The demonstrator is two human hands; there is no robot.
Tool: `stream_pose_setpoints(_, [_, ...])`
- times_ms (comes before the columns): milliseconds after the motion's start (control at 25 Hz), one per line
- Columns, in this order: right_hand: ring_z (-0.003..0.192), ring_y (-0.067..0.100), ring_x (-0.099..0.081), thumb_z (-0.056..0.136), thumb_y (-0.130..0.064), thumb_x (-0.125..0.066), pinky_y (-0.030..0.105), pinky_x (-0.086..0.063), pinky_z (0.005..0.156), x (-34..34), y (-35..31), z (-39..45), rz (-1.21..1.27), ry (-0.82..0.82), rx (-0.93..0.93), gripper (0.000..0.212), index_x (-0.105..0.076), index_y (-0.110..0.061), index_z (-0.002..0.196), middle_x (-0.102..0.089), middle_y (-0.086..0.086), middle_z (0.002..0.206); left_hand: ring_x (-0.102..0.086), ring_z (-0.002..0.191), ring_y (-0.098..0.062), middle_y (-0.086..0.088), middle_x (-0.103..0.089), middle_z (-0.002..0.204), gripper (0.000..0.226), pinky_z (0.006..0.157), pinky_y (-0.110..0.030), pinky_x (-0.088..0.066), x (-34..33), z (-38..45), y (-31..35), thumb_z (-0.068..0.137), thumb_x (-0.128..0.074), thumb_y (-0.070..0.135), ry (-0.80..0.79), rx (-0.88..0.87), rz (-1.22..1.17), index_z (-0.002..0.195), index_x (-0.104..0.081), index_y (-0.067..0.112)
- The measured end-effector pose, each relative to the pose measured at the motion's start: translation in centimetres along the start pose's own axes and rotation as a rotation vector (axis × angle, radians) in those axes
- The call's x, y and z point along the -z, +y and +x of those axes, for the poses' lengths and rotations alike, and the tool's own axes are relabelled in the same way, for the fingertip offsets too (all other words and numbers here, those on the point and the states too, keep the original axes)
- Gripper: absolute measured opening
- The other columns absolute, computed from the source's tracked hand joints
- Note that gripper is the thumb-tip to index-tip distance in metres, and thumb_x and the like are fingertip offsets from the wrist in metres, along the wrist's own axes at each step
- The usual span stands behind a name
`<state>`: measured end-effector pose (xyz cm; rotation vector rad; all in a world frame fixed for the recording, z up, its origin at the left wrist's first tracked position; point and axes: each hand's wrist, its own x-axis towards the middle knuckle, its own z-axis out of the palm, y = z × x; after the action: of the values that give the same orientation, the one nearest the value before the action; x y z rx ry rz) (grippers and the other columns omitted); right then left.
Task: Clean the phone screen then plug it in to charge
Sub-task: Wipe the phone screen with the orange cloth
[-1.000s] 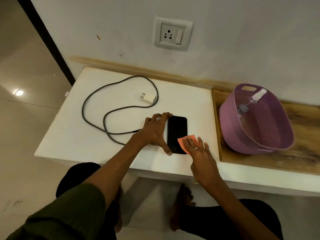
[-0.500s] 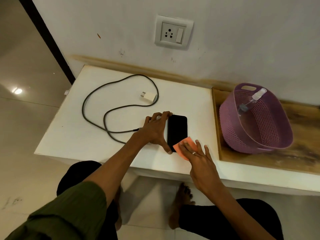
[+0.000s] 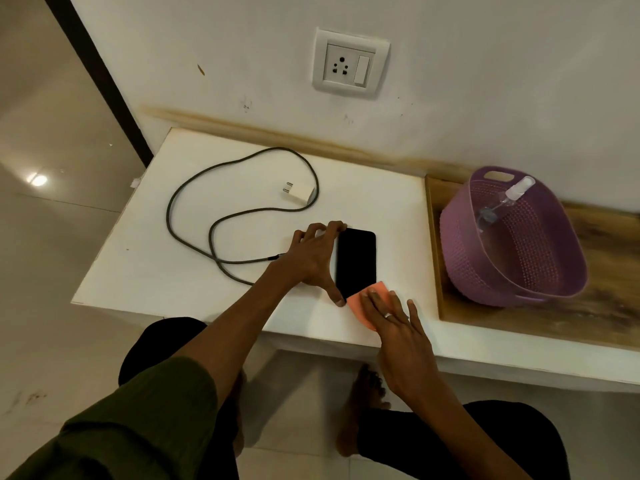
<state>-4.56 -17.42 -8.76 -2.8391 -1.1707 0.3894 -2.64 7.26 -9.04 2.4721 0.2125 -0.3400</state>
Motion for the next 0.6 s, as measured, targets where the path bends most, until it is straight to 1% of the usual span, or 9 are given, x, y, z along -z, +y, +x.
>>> stream_pose_setpoints(120, [0.150,0.024,0.009,0.093,-0.009,-0.050,0.041,0.008,0.122,-0.3,0.0,1.5,0.049,-0.007,-0.035,0.084,0.009,-0.028,0.149,0.015,-0.005,0.158,-0.014,0.146,-0.028,-0.005,-0.026,0.155,0.141,0.118,-0.047,-0.016,0.0,0.1,0.2,0.033,-0.094,0.056,-0.004,0.008,-0.007,0.146,-0.013,0.031])
stream_pose_setpoints(280, [0.151,0.028,-0.004,0.092,-0.006,-0.054,0.041,-0.007,0.123,0.0,0.5,4.5,0.160,0.026,-0.106,0.082,-0.003,-0.025,0.153,-0.003,0.001,0.164,-0.012,0.146,-0.029,-0.005,-0.023,0.155,0.141,0.118,-0.048,-0.015,-0.1,0.4,0.0,0.035,-0.094,0.055,-0.016,0.011,0.003,0.146,-0.012,0.031])
stream_pose_setpoints(360, [0.151,0.031,-0.008,0.093,-0.012,-0.057,0.041,-0.009,0.121,0.6,0.6,6.2,0.187,0.042,-0.107,0.081,-0.006,-0.024,0.154,-0.007,0.004,0.163,-0.013,0.146,-0.029,-0.005,-0.024,0.155,0.141,0.117,-0.048,-0.015,-0.3,0.6,-0.2,0.034,-0.093,0.058,-0.012,0.013,0.010,0.145,-0.012,0.032])
stream_pose_setpoints(440, [0.150,0.031,-0.010,0.092,-0.018,-0.060,0.041,-0.008,0.121,1.1,0.9,8.0,0.178,0.053,-0.101,0.083,-0.004,-0.024,0.154,-0.008,0.005,0.164,-0.014,0.145,-0.029,-0.005,-0.026,0.153,0.141,0.116,-0.047,-0.016,-0.5,0.7,-0.4,0.030,-0.092,0.060,-0.006,0.009,0.008,0.143,-0.011,0.034])
stream_pose_setpoints(520, [0.150,0.031,-0.013,0.091,-0.018,-0.060,0.042,-0.008,0.122,1.6,1.3,9.7,0.151,0.068,-0.115,0.084,-0.006,-0.024,0.154,-0.011,0.005,0.163,-0.016,0.143,-0.028,-0.005,-0.027,0.151,0.141,0.115,-0.046,-0.018,-0.7,0.8,-0.5,0.027,-0.091,0.062,-0.002,0.008,-0.003,0.140,-0.011,0.037])
stream_pose_setpoints(600, [0.149,0.031,-0.016,0.092,-0.018,-0.058,0.043,-0.010,0.123,2.1,1.4,11.2,0.159,0.085,-0.128,0.078,-0.011,-0.023,0.154,-0.016,0.005,0.162,-0.018,0.142,-0.028,-0.005,-0.027,0.150,0.142,0.113,-0.045,-0.019,-0.8,0.9,-0.7,0.024,-0.089,0.064,0.006,0.012,-0.020,0.139,-0.011,0.038])
